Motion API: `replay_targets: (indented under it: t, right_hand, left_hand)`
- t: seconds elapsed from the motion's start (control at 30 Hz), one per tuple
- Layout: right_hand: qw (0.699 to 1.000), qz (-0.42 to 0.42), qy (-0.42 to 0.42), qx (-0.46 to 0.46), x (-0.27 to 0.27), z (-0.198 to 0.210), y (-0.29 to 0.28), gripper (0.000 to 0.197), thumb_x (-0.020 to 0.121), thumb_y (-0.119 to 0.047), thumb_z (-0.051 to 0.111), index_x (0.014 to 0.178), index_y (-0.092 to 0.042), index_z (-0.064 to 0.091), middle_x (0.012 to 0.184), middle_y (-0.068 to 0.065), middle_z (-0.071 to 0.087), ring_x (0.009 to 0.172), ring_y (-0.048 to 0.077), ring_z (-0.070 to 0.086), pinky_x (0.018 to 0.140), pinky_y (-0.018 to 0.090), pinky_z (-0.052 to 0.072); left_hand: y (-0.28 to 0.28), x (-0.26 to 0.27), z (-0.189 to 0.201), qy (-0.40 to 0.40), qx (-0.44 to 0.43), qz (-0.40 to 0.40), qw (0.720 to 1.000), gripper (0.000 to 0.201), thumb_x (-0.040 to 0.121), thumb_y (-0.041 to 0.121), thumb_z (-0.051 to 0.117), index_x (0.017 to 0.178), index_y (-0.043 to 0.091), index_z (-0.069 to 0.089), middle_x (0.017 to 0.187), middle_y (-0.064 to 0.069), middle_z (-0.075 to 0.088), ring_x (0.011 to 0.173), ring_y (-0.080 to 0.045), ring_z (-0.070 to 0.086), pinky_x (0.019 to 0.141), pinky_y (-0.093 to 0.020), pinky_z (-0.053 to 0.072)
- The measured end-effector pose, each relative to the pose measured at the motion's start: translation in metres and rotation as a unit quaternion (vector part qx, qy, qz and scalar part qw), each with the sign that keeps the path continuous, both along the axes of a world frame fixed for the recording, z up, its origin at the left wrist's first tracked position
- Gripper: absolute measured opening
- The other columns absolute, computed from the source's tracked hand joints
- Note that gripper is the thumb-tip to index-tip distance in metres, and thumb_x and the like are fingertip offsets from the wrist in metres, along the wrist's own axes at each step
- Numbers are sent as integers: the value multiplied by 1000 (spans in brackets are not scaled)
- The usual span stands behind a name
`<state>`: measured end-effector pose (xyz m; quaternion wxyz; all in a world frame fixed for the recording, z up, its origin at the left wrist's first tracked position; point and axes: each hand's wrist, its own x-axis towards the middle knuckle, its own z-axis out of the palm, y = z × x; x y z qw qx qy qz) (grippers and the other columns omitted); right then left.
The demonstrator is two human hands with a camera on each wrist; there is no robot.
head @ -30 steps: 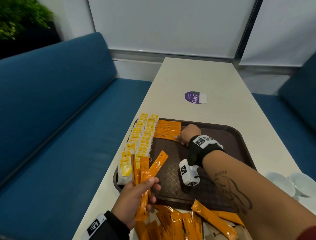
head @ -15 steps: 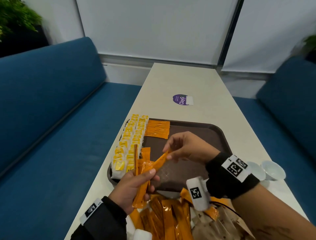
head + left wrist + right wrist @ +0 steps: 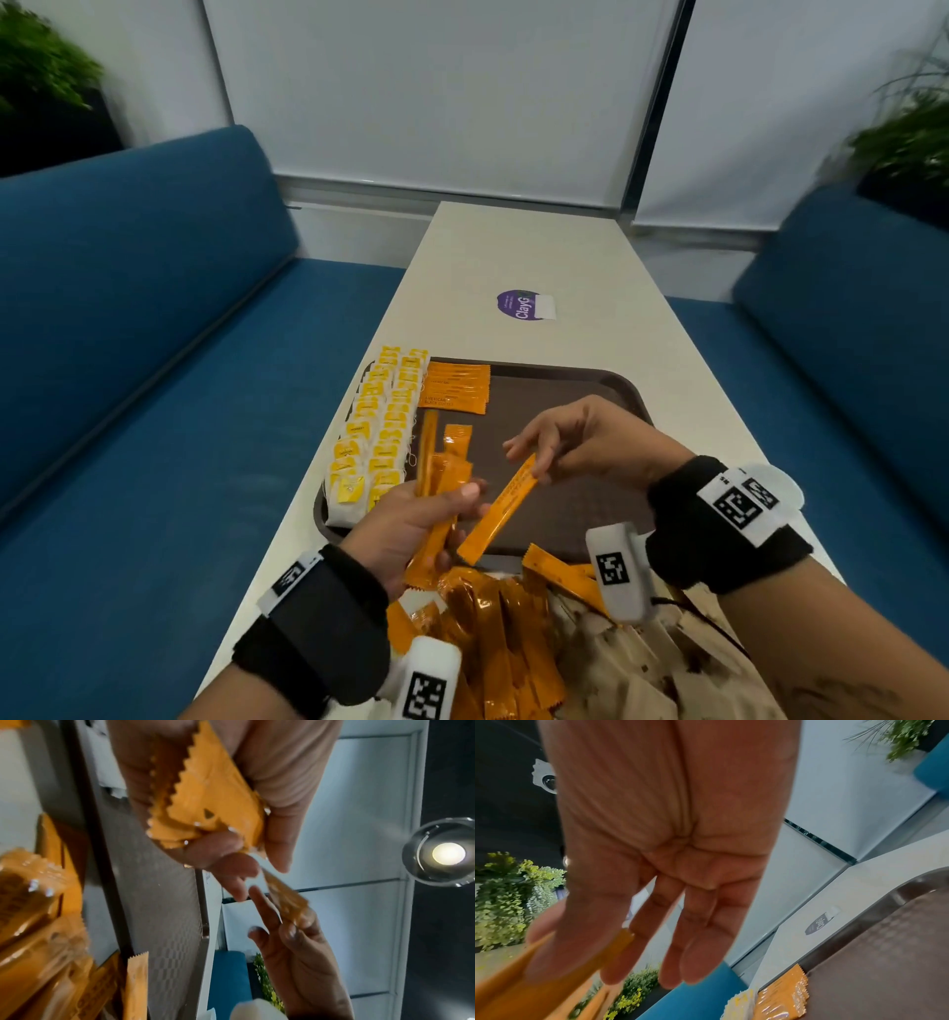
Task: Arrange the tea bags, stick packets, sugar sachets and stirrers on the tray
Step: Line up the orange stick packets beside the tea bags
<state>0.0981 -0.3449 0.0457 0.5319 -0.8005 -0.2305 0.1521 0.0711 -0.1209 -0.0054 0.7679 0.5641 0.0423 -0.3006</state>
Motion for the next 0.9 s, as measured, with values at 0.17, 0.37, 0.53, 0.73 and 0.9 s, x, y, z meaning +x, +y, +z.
replay_targets:
  t: [0.17, 0.37, 0.53, 0.73, 0.9]
  right_hand:
    - [1000, 1, -3, -26, 6, -5, 12, 32, 77, 12, 66, 72, -19, 70, 103, -1, 65, 98, 6, 62, 83, 25, 54]
    - [985, -153, 83, 15, -1, -14, 32, 9, 86, -18, 66, 90, -18, 58, 83, 0, 68, 78, 12, 66, 49, 19, 48]
    - [972, -123, 197, -24, -15, -27, 60, 23, 80, -17, 74, 93, -13, 56, 79, 4, 68, 69, 15, 66, 46, 21, 46]
    - [951, -231, 202, 38, 10, -33, 58, 6, 89, -7, 61, 94, -8, 58, 73, 3, 65, 56, 8, 61, 41, 18, 37]
    - [935, -317, 148, -59, 78, -44, 32, 11, 91, -1, 57, 98, -8, 62, 70, 3, 61, 44, 4, 53, 35, 15, 34]
  left_hand:
    - [-10, -2, 5, -30, 27, -43, 998, 28, 64, 19, 70, 89, 8, 65, 73, -7, 70, 70, -19, 65, 67, -32, 50]
    - [-14, 5, -5, -22, 24, 107, 994, 30, 80, 16, 68, 108, 11, 61, 99, -15, 70, 94, -33, 66, 84, -48, 53]
    - [-22, 15, -11, -2, -10, 207, 978, 15, 84, 16, 65, 95, 6, 65, 86, -20, 68, 76, -34, 66, 76, -49, 55]
    - [-18, 23, -20, 11, 8, 271, 963, 13, 84, 24, 65, 80, 13, 61, 67, -4, 61, 55, -14, 59, 48, -26, 46]
    - [-5, 21, -25, 70, 8, 227, 971, 36, 72, 43, 64, 88, 11, 62, 67, -5, 57, 60, -16, 54, 50, -26, 45]
